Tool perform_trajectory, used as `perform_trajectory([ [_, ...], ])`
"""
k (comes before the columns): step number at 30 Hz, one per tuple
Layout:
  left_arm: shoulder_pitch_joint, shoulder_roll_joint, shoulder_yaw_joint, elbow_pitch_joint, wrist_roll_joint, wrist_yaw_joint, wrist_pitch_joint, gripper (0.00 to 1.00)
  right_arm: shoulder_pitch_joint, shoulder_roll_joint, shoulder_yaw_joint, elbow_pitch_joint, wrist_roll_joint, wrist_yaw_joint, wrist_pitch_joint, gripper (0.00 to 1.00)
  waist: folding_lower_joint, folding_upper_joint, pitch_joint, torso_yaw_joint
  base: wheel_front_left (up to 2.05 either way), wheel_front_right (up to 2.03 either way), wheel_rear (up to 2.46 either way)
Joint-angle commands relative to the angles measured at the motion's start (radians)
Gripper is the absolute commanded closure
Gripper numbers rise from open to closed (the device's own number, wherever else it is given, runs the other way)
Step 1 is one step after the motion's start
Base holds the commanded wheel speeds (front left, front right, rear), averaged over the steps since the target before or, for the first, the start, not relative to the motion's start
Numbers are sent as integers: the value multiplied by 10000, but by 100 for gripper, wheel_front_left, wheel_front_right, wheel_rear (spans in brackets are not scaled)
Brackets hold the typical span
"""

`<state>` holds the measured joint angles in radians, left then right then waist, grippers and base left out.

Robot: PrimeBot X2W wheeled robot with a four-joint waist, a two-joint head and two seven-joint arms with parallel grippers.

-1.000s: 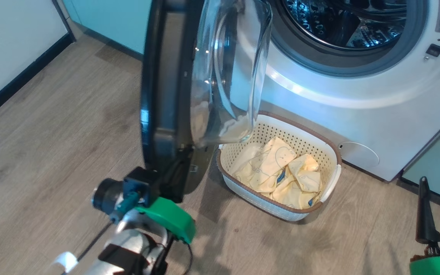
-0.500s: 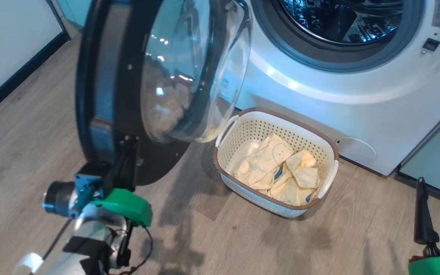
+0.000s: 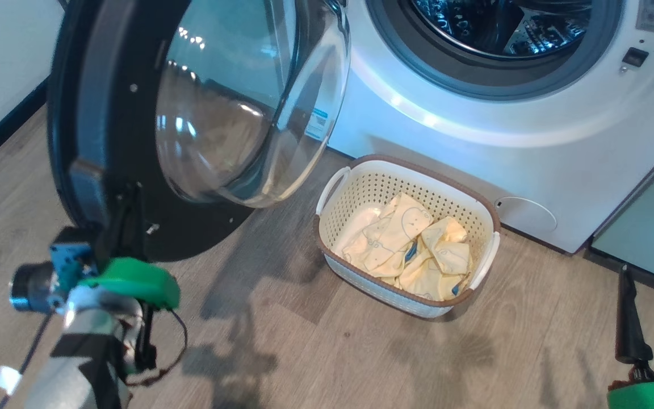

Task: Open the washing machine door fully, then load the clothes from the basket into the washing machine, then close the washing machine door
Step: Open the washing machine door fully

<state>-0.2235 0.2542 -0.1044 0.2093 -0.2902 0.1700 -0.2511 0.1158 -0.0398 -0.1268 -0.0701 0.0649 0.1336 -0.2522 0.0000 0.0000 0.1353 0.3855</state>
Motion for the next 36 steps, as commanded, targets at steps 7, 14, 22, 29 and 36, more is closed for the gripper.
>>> perform_trajectory([
  [7, -975, 409, 1391, 92, 327, -347, -104, 100, -409, -183, 175, -362, -213, -29, -95, 0, 0, 0, 271, 62, 0, 0, 0],
  [14, -1343, 261, 2123, 508, 697, -723, -105, 100, -496, -401, 190, -342, -190, -29, -95, 0, 0, 0, 506, 67, 0, 0, 0],
  [22, -1889, 89, 3061, 874, 1232, -1263, -106, 100, -574, -782, 108, -436, -204, -29, -95, 0, 0, 0, 1028, 88, 0, 0, 0],
  [29, -2376, -93, 3729, 1220, 1616, -1659, -106, 100, -604, -1025, 53, -598, -250, -29, -22, 0, 0, 0, 1409, 158, 0, 0, 0],
  [36, -2922, -12, 4470, 1807, 1942, -1903, -106, 100, -677, -1251, 89, -786, -211, -29, 137, 0, 0, 0, 1633, 180, 0, 0, 0],
])
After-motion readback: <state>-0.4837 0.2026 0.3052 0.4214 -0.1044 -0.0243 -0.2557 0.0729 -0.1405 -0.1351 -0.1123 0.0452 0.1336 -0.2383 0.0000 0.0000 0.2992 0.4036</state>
